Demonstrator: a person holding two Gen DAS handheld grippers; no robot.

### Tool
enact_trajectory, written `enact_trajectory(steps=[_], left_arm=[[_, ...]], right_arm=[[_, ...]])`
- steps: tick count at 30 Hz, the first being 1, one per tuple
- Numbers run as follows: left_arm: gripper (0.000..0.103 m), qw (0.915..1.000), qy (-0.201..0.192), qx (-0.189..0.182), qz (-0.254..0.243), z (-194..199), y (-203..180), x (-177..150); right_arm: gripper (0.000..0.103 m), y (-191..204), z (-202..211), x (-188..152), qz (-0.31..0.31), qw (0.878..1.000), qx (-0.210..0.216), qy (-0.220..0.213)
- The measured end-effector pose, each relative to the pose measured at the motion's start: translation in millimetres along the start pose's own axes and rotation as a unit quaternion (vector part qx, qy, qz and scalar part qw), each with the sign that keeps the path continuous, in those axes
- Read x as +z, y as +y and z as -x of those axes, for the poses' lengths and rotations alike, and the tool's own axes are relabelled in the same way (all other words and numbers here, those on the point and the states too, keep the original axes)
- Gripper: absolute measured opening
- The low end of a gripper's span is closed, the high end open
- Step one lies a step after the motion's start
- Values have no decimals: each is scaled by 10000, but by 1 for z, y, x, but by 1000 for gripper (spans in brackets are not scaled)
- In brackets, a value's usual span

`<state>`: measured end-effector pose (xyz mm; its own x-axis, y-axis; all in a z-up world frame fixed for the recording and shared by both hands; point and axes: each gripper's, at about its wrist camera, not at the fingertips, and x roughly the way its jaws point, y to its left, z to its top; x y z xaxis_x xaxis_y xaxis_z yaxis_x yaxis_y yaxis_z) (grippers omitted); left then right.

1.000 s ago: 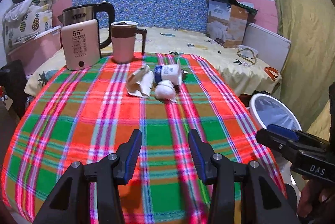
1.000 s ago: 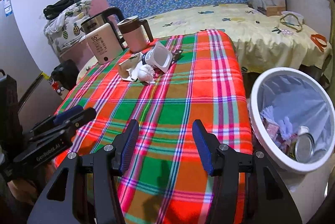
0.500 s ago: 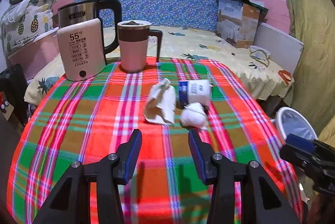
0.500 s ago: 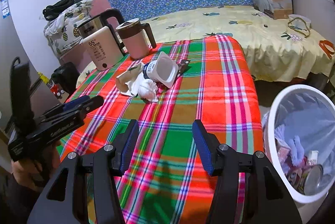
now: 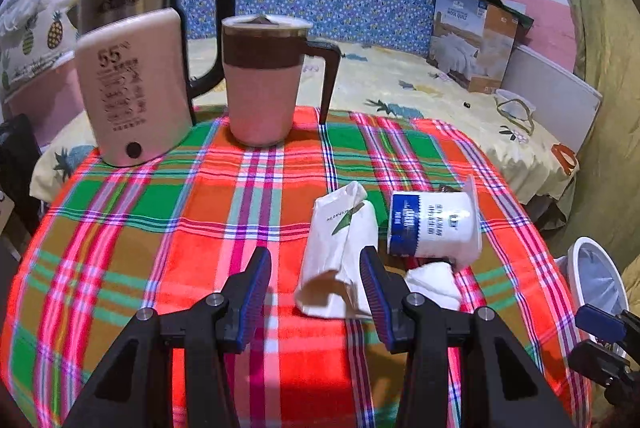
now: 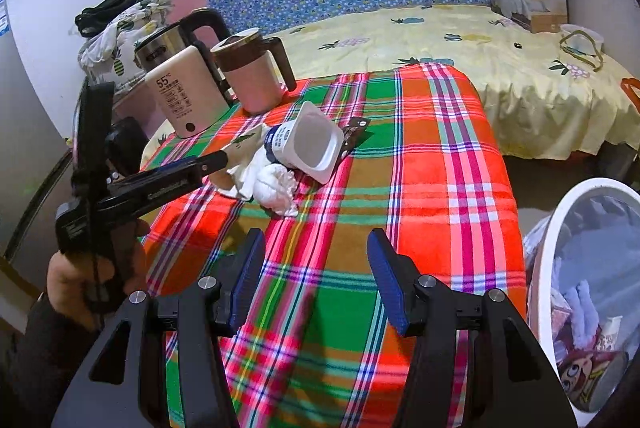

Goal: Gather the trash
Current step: 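Grasp the white paper with the left tool while the right tool grasps the white milk bottle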

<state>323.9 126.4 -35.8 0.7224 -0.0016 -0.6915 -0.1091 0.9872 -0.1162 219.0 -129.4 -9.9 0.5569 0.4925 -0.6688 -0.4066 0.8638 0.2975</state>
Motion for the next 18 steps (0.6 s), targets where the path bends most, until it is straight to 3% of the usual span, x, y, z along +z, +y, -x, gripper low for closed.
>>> enact_trajectory(steps=[2, 3, 8, 18], left_arm=[[21, 10000, 64, 34, -40, -8, -1, -1], [17, 9999, 128, 61, -61, -11, -1, -2], [8, 9999, 36, 123, -44, 0, 1, -12], [7, 9990, -296, -15, 338, 41, 19, -30]], right_arm=[[55, -1, -4, 3, -9, 10000, -7, 12], [55, -1, -6, 4, -15, 10000, -7, 19], [55, 2, -15, 11, -16, 10000, 38, 36], [53, 17, -40, 38, 141, 9998, 164, -34]])
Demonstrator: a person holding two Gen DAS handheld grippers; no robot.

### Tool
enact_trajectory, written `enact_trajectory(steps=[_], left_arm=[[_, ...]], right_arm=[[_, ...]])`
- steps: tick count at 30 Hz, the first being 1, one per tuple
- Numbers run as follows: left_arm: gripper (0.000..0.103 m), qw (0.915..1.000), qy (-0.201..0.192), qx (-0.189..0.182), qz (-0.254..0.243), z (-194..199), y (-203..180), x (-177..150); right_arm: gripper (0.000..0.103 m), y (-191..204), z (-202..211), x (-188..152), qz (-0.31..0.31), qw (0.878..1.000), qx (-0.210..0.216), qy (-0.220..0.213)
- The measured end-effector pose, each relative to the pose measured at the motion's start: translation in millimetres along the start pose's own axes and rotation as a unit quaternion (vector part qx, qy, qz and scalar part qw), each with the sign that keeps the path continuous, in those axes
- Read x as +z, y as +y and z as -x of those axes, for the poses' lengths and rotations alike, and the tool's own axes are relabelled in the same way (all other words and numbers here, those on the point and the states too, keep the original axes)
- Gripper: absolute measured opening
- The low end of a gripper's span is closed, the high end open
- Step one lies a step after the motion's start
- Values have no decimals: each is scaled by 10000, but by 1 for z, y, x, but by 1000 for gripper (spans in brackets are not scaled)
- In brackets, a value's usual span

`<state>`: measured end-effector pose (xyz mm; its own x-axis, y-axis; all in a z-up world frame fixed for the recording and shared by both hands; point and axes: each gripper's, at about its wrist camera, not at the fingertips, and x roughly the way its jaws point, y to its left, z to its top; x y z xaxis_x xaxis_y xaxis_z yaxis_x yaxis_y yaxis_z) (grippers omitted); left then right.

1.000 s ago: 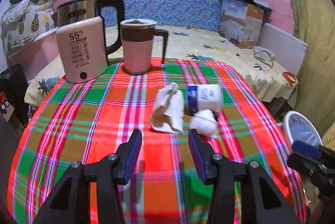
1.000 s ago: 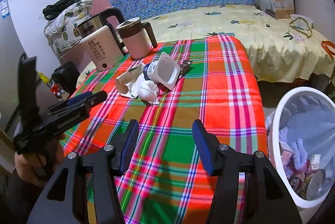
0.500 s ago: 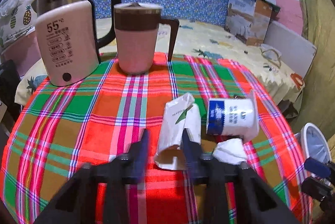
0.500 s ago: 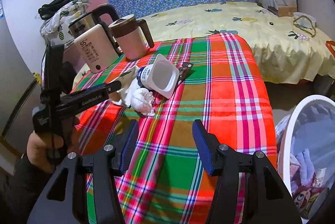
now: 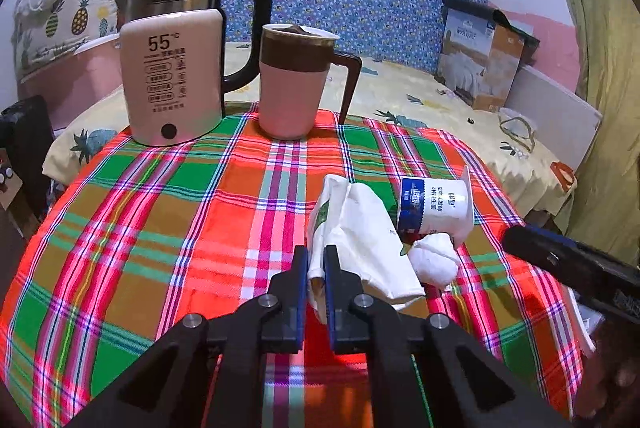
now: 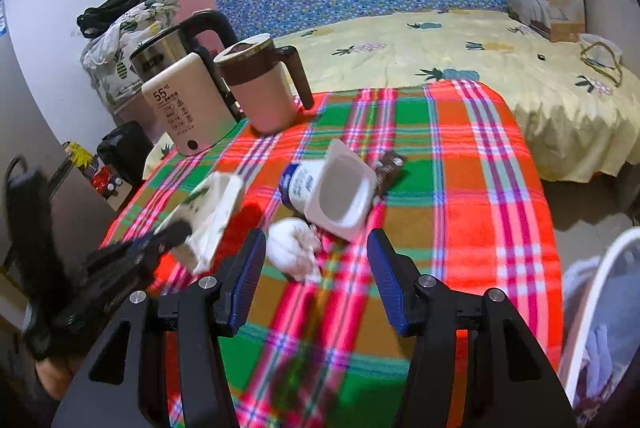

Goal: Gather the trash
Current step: 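Grasp the white paper with the left tool while the right tool grasps the white milk bottle, then carry the white paper with the left tool while the right tool carries the milk bottle over the bin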

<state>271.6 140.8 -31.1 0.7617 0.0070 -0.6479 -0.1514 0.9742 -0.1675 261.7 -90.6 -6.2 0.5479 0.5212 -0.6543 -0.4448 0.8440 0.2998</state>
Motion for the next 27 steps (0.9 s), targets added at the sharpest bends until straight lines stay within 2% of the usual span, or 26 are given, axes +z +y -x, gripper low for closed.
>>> enact_trajectory(steps=[9, 10, 11, 13, 19, 27], left_arm=[[7, 9998, 43, -115, 150, 0, 13, -8], [7, 9998, 55, -107, 164, -1, 14, -8], [7, 9998, 65, -106, 175, -2, 15, -9], [7, 9997, 88, -113, 200, -3, 16, -10], [7, 9998, 36, -55, 175, 2, 16, -12], [7, 10000, -7, 7, 71, 17, 7, -15]], right_arm=[[42, 6, -41, 15, 55, 9994, -122, 318], [37, 6, -46, 15, 21, 9992, -111, 391], [25, 6, -46, 14, 7, 9990, -118, 421], [15, 7, -46, 12, 37, 9989, -231, 412], [15, 15, -26, 9, 204, 9986, -450, 164], [15, 12, 15, 4, 252, 9981, -539, -135]])
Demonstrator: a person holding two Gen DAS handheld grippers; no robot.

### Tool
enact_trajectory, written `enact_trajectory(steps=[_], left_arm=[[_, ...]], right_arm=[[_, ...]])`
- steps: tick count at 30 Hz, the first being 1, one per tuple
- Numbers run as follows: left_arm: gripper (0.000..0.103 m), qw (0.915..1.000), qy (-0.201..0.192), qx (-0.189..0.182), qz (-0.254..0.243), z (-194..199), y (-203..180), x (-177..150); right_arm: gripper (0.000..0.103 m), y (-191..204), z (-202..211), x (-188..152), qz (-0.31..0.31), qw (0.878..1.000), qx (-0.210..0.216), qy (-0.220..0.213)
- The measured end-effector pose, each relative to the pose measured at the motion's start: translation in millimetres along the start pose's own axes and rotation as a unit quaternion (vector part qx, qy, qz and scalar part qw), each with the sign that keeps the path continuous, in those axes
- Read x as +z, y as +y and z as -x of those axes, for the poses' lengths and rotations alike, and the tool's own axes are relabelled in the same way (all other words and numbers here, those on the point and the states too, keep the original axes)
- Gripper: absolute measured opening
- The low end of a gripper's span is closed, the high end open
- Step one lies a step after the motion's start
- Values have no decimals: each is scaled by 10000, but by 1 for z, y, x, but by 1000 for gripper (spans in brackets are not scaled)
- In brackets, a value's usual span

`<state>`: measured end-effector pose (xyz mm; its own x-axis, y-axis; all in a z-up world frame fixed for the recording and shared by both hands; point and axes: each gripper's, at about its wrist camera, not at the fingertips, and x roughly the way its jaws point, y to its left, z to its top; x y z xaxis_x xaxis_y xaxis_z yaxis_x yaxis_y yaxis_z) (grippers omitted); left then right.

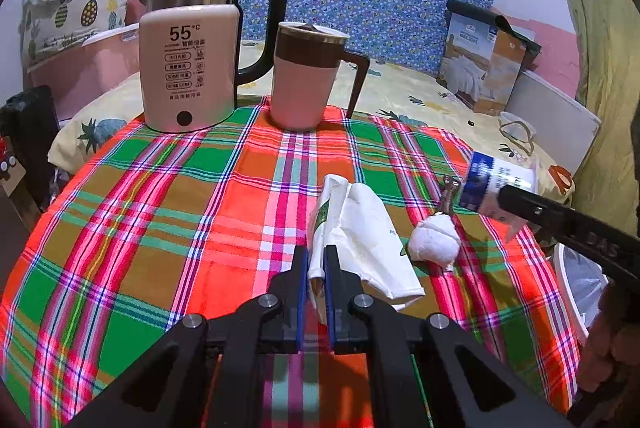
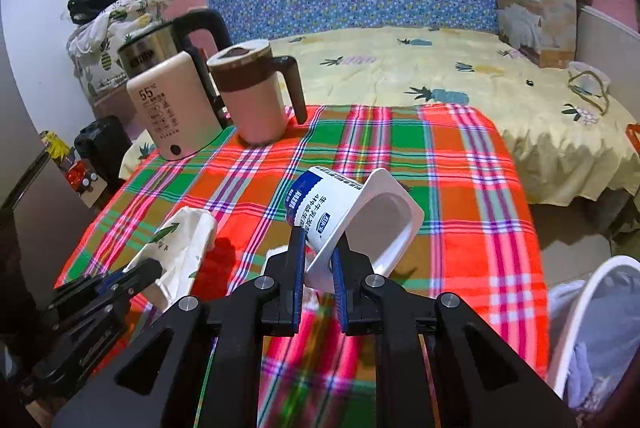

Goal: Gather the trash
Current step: 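Carry the white paper with the left tool while the right tool carries the milk bottle over the bin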

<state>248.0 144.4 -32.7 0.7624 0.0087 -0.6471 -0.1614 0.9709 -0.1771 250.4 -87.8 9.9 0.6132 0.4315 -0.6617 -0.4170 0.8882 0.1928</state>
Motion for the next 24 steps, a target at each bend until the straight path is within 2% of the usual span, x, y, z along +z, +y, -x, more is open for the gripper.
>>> enact_trajectory(steps=[11, 24], left_arm=[[7, 9995, -136, -98, -278, 41, -30, -8], [7, 9973, 16, -504, -525, 85, -80, -51]], right_arm=[[15, -12, 35, -20, -151, 9998, -11, -142], [15, -28, 81, -58, -329, 9992, -114, -204]])
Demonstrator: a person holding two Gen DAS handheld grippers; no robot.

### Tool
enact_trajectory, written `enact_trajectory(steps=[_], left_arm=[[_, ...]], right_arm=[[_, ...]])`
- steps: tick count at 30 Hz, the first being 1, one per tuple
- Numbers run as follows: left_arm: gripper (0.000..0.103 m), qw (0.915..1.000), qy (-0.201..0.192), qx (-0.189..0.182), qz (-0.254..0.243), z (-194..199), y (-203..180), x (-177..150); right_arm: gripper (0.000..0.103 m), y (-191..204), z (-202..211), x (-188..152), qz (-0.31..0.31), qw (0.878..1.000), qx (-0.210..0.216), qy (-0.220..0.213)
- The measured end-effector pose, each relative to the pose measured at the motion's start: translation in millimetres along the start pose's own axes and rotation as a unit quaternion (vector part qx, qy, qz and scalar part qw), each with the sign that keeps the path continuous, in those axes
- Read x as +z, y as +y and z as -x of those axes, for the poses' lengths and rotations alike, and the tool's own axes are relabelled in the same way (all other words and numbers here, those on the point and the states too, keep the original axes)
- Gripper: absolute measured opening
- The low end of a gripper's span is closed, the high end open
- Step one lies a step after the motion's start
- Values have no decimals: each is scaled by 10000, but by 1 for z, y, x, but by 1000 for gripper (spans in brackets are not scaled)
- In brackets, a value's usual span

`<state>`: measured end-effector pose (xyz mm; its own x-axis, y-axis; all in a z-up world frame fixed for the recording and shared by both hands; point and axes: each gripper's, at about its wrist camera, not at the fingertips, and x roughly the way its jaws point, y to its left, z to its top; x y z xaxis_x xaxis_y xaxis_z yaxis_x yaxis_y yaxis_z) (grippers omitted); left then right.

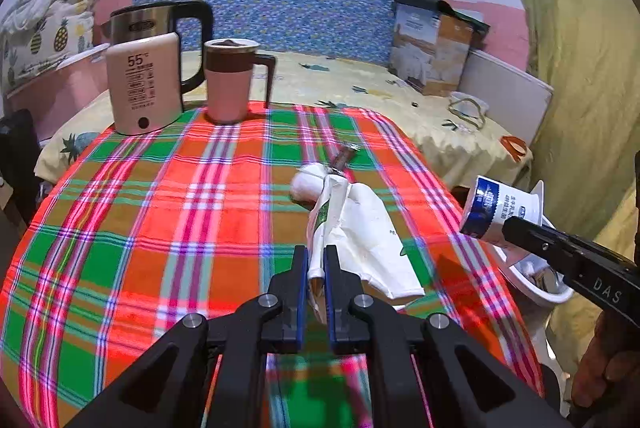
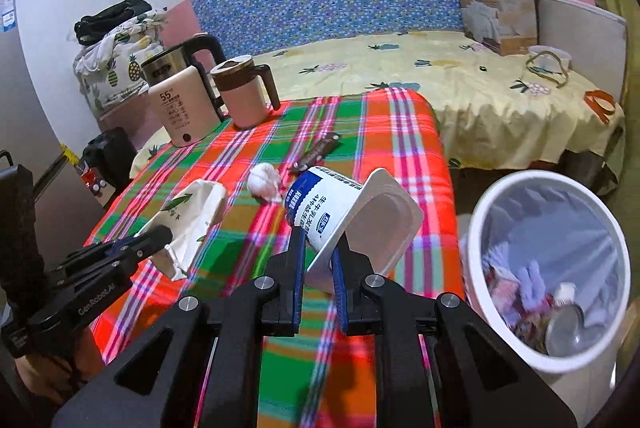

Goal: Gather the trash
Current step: 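Carry the white paper with the left tool while the right tool carries the milk bottle over the bin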

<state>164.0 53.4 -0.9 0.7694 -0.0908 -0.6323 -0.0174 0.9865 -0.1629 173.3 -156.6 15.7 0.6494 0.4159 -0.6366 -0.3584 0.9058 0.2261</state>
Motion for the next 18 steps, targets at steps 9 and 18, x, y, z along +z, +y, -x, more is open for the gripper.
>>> enact_trajectory(steps=[9, 18], left_arm=[[7, 9995, 101, -203, -197, 16, -33, -18], [7, 9975, 213, -473, -482, 12, -70, -23]], right_arm=[[15, -19, 14, -22, -225, 9997, -45, 77], [15, -48, 32, -37, -524, 9983, -238, 12]])
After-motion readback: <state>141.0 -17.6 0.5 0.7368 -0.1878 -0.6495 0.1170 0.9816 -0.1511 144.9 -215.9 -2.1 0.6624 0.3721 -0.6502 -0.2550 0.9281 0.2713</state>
